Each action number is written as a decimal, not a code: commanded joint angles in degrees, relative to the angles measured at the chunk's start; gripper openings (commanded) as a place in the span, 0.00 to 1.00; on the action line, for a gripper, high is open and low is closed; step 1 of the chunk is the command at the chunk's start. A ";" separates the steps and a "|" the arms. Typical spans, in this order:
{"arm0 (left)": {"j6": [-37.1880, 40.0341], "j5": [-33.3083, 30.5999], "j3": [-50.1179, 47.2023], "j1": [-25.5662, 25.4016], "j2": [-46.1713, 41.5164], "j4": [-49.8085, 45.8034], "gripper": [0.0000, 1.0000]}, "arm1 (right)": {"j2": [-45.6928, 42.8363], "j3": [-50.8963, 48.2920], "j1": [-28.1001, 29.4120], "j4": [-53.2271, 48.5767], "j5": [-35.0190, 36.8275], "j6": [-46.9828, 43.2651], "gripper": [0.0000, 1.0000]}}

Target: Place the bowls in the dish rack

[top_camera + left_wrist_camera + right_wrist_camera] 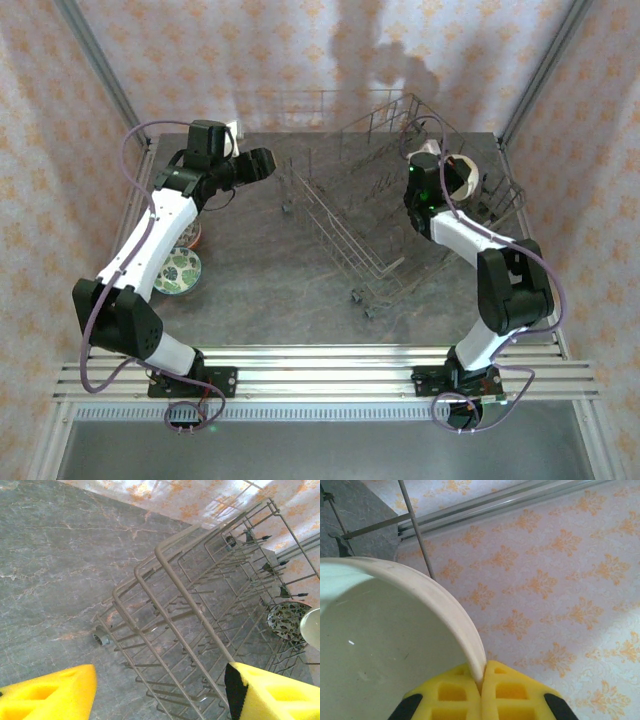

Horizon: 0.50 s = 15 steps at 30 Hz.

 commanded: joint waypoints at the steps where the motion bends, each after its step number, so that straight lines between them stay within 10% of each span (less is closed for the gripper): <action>1: -0.90 1.17 -0.33 0.71 0.92 1.97 0.70 | -0.38 -1.95 0.35 4.46 0.58 -4.36 0.00; 15: -1.93 1.52 -2.49 0.68 -0.13 4.45 0.70 | 0.71 -5.26 0.75 18.89 -0.03 -16.65 0.00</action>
